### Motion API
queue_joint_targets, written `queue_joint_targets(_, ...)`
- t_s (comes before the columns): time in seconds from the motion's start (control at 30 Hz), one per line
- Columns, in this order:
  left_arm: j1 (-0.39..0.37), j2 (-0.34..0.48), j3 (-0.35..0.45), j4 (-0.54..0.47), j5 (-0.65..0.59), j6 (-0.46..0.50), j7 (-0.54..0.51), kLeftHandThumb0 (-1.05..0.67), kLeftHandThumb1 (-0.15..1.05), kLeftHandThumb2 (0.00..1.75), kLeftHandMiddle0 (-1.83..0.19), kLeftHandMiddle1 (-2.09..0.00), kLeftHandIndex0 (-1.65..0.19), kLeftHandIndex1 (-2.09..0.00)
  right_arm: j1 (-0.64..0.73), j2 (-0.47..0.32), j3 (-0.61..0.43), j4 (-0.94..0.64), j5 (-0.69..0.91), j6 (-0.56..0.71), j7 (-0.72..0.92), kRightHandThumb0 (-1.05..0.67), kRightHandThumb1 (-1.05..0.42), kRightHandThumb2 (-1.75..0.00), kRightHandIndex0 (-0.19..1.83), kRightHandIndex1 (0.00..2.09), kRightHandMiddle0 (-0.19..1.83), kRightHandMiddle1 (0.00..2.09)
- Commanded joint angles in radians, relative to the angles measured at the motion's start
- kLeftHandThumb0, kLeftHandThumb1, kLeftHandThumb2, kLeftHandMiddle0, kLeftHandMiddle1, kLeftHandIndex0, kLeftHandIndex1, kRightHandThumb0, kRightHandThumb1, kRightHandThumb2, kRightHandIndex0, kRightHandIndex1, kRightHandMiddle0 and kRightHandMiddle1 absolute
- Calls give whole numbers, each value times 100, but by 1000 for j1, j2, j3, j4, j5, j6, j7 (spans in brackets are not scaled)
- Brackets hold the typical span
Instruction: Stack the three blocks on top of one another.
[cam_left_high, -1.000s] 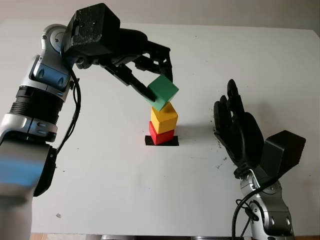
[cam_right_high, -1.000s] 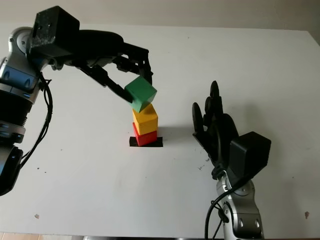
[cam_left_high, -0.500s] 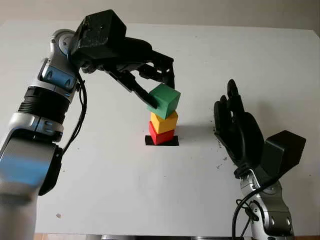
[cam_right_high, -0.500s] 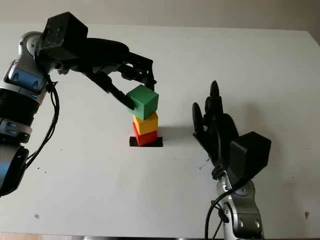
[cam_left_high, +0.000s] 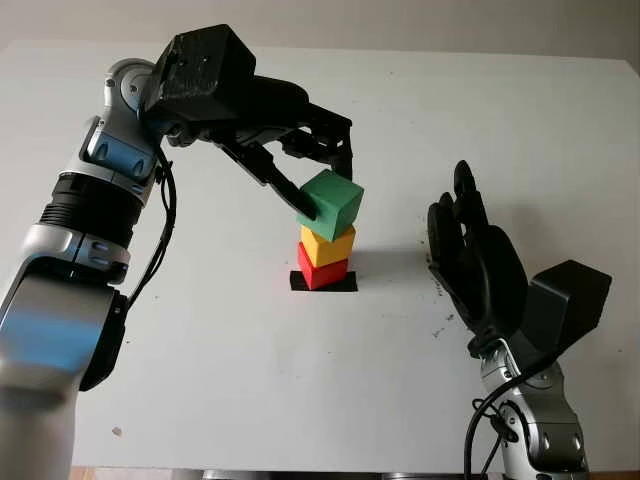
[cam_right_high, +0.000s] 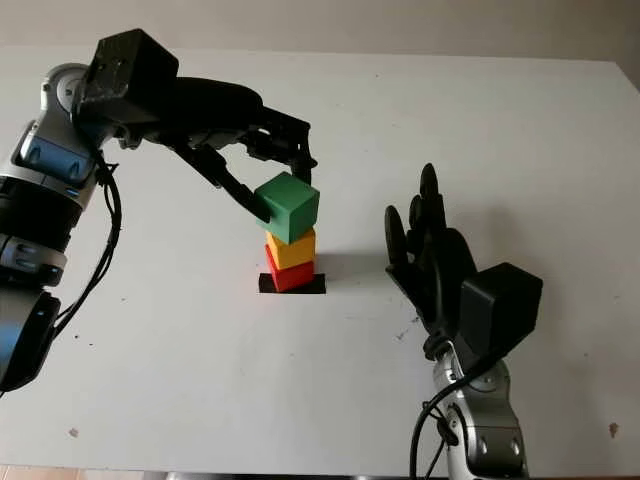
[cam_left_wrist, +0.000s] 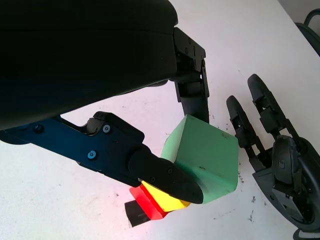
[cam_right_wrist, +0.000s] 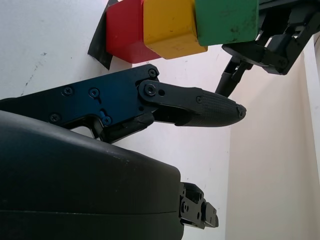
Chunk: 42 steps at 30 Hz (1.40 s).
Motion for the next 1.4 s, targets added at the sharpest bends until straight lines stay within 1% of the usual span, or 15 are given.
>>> queue_joint_targets(0.0,-17,4,-4,-14,2,-7,-2,-46,96,5,-11,-4,-32,-122,6,-8,-7,-8,-2,2,-3,-67,-105,-55,-19,0,-19,0)
queue_joint_targets(0.23,-12,16,-9,-15,13,-42,-4,-54,92,4,-11,-4,-27,-118,8,-7,-7,-15,2,9,-4,-66,-105,-55,-19,0,-19,0)
queue_joint_targets(0.33,-17,18,-11,-18,18,-20,-12,-57,90,4,-11,-5,-28,-115,6,-8,-9,-6,5,-2,1,-66,-105,-54,-19,0,-19,0)
queue_joint_targets(0.47,-12,23,-12,-30,26,-29,-13,-59,88,5,-11,-5,-31,-112,5,-8,-12,-1,10,-8,8,-65,-105,-54,-19,0,-19,0)
queue_joint_targets(0.57,-9,26,-12,-37,24,-14,-24,-60,87,5,-10,-4,-29,-107,4,-9,-11,-3,4,-5,7,-66,-105,-55,-19,0,-19,0)
queue_joint_targets(0.63,-6,32,-11,-53,25,-1,-32,-59,86,5,-8,-4,-26,-99,5,-9,-11,-2,6,-7,9,-65,-105,-55,-19,0,-19,0)
queue_joint_targets(0.73,3,45,-7,-71,21,-15,-43,-58,87,5,-7,-4,-23,-89,5,-9,-12,-1,5,-7,9,-65,-105,-55,-19,0,-19,0)
queue_joint_targets(0.97,17,82,-6,-107,18,-64,-56,-63,91,6,5,-5,-16,-41,5,-5,-14,0,4,-8,7,-66,-105,-54,-19,0,-19,0)
queue_joint_targets(1.0,21,86,1,-113,8,-63,-57,-64,92,6,8,-4,-10,-32,4,-5,-14,2,8,-12,11,-65,-105,-55,-19,0,-19,0)
queue_joint_targets(1.07,25,90,9,-121,-5,-59,-56,-65,92,6,11,-4,-3,-25,4,-6,-15,5,12,-16,17,-65,-105,-55,-19,0,-19,0)
queue_joint_targets(1.2,52,104,59,-152,-45,-41,-6,-61,86,4,18,-1,16,-10,6,-9,-16,-1,9,-2,18,-66,-105,-55,-19,0,-19,0)
queue_joint_targets(1.27,60,107,84,-161,-67,-8,14,-63,86,4,19,0,18,-4,5,-9,-15,-2,6,2,15,-66,-105,-55,-19,0,-19,0)
queue_joint_targets(1.37,99,128,149,-208,-95,69,99,-79,88,6,19,0,19,0,7,-9,-14,-2,9,-3,21,-66,-105,-55,-19,0,-19,0)
